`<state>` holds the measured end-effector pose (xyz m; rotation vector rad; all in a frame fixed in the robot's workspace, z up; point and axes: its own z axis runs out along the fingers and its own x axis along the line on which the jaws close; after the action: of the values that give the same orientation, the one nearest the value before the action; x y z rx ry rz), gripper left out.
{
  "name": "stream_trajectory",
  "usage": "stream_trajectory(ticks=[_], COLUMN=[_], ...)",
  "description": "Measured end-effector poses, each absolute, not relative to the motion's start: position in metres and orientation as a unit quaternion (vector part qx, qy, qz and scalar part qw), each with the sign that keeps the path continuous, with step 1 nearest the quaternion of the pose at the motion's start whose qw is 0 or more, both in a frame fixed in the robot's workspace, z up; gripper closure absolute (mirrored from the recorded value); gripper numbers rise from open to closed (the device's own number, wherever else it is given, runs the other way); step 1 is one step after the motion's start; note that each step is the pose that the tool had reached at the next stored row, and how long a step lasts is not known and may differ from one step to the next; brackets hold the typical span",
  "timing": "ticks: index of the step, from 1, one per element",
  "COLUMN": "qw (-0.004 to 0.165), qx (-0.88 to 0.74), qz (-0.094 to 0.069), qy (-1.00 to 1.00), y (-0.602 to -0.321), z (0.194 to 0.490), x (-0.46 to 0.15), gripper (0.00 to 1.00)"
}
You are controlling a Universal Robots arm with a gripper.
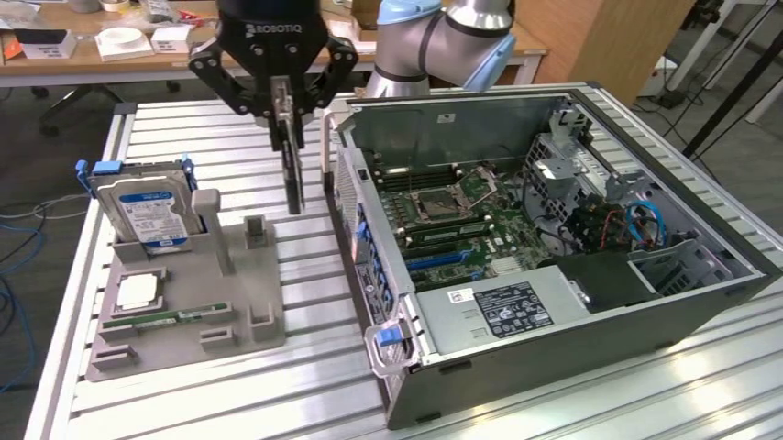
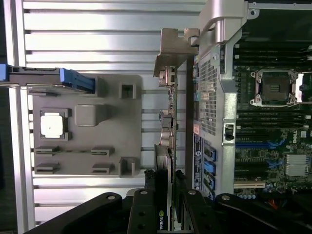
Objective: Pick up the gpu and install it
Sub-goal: 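Pick up the gpu and move the gpu toward the slot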
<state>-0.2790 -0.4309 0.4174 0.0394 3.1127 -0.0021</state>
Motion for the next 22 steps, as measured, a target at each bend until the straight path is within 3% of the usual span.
stream_trajectory(ticks=[22], qw=[0.005], qx=[0.013], qz=[-0.001], qy=[1.0], y=[-0.431], z=[0.419], x=[-0.228], gripper=[0.74])
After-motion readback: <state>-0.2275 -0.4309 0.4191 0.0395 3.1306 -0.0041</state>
